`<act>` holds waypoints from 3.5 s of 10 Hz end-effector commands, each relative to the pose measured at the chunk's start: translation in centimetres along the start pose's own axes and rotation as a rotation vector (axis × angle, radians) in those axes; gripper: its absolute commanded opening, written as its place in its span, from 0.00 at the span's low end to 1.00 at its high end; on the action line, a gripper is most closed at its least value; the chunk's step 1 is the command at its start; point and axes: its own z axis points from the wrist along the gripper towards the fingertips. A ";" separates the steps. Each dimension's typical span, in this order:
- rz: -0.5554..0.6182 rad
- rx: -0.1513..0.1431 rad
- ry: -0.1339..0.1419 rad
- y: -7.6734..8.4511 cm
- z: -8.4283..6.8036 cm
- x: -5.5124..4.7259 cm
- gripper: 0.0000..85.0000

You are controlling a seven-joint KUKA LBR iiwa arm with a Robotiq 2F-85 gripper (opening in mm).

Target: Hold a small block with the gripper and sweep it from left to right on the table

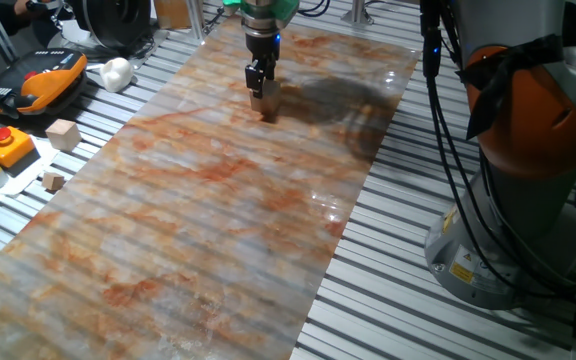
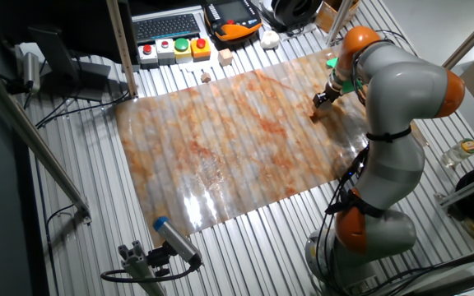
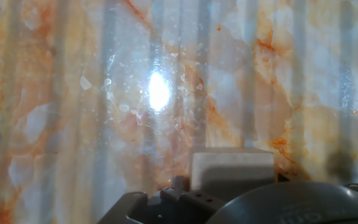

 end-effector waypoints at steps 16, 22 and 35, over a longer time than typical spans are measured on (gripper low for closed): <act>-0.043 -0.011 0.026 -0.1 -0.1 0.0 0.00; -0.048 -0.003 0.014 0.1 0.0 0.0 0.00; -0.034 -0.009 0.012 1.0 0.4 0.1 0.00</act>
